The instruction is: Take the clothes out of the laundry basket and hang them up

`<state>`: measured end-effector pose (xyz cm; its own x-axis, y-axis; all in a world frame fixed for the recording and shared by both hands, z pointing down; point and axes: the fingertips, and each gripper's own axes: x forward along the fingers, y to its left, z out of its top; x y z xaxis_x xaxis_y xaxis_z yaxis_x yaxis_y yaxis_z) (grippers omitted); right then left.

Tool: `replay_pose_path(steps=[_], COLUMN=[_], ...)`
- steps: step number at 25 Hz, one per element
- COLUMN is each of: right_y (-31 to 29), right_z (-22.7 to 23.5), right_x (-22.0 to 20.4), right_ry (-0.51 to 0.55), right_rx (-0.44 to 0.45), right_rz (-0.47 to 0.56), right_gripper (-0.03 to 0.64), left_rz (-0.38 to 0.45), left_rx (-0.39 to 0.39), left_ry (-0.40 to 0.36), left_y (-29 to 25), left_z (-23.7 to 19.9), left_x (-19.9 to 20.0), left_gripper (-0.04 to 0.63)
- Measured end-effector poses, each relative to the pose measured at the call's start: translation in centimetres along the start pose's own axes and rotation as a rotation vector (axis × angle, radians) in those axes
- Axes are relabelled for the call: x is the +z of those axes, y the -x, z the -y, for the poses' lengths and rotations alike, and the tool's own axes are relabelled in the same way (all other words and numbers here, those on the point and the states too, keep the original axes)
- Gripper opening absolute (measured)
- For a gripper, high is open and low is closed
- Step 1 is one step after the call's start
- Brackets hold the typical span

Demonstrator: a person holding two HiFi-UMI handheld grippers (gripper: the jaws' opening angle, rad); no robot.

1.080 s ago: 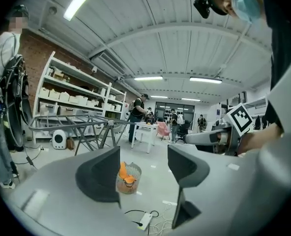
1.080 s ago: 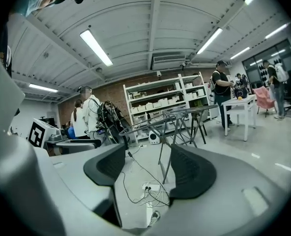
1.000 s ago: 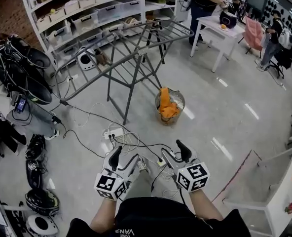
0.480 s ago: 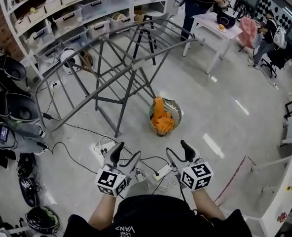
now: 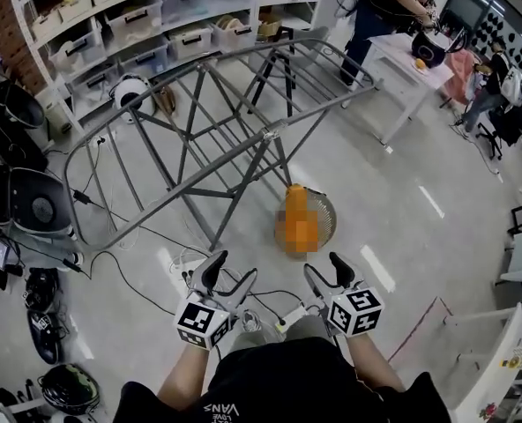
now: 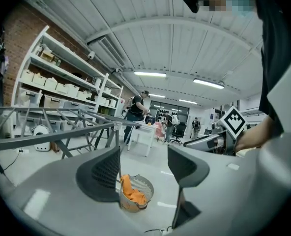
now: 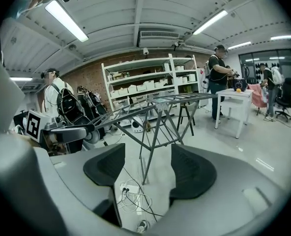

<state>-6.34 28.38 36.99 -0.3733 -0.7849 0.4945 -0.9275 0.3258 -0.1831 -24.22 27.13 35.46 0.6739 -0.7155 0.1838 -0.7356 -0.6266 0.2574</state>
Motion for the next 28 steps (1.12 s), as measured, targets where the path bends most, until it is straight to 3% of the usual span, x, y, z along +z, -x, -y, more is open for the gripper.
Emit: replay_pose_path(steps=[13, 22, 28], right_y=[-5.5, -12.7, -17.3], right_z=[4.5, 12.9, 20.5], right_x=[1.1, 0.7, -3.5], right_ry=[0.040, 0.077, 0.048], right_rx=[0.054, 0.183, 0.163], right_rz=[-0.084, -0.204, -0.318], right_gripper=[0.284, 0.284, 0.282], left_rz=[-0.002, -0.018, -0.095], left_rx=[0.157, 0.354, 0.342], left_ry=[0.085, 0.122, 0.141], left_y=[-2.2, -9.9, -16.5], left_z=[-3.9, -5.7, -5.8], left_x=[-2.1, -3.5, -6.9], left_gripper=[0.279, 0.278, 0.278])
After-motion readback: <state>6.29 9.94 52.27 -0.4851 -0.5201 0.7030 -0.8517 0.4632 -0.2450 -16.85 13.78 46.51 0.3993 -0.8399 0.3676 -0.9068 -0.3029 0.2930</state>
